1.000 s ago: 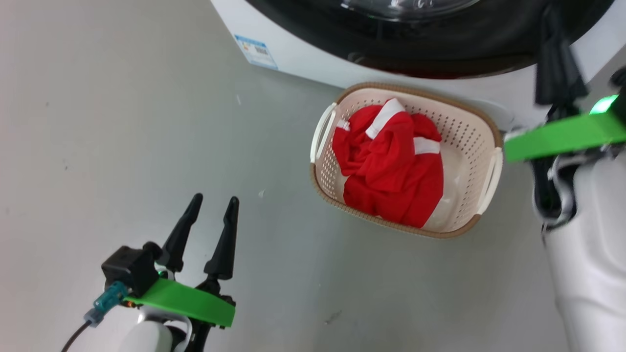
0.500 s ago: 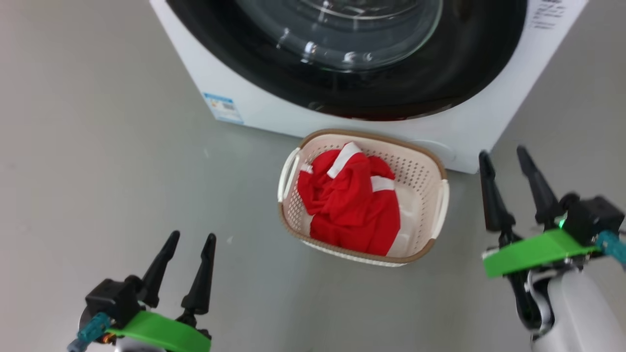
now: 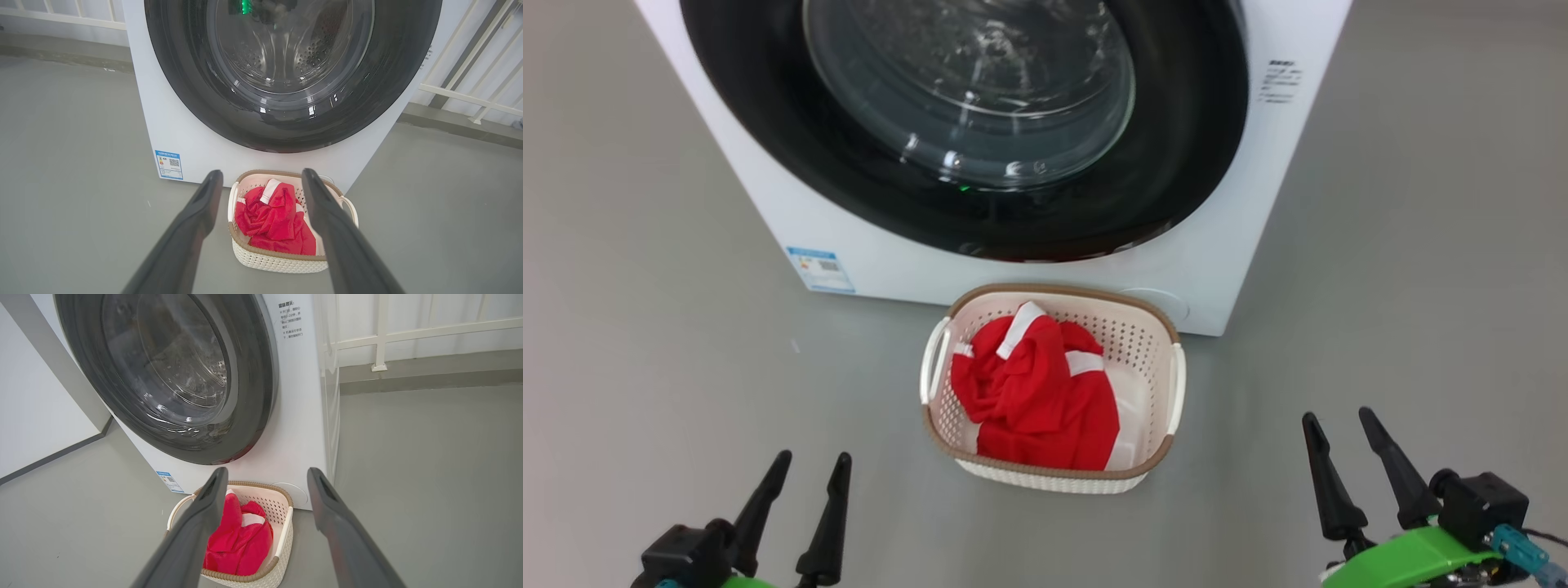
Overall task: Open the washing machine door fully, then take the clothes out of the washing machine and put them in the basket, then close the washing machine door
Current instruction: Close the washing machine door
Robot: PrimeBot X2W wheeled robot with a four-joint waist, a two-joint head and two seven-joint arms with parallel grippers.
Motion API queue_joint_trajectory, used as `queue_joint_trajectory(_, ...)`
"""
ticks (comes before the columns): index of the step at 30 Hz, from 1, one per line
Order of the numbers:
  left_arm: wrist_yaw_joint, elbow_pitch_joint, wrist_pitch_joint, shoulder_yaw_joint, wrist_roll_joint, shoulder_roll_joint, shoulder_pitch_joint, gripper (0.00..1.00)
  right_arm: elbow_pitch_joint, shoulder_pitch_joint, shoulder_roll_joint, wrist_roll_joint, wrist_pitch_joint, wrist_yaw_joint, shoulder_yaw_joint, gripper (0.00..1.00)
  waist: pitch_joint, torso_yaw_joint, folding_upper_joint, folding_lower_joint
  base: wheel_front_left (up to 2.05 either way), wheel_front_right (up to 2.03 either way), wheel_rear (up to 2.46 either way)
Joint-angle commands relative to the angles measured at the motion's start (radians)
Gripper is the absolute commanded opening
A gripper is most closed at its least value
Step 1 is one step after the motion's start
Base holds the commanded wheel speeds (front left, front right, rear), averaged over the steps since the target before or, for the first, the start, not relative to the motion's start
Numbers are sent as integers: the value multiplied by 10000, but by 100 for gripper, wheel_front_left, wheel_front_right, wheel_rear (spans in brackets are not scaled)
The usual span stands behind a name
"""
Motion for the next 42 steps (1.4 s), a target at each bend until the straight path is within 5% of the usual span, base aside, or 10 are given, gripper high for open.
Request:
queue_joint_trajectory(1,-54,-196,-51,423,110,293,-53,100,-299,53,-15,39,-63,-9,226,100,-398,-405,0,0,0,0,0)
queue_joint_trajectory(18,-54,-374,-51,982,49,253,848,100,-809,1517,-67,70,-63,-9,-388,100,-1087,-1211,0,0,0,0,0)
queue_joint_trajectory(42,-54,-568,-51,1071,228,89,977,100,-966,1838,-13,16,-63,-9,-594,100,-1073,-1289,0,0,0,0,0)
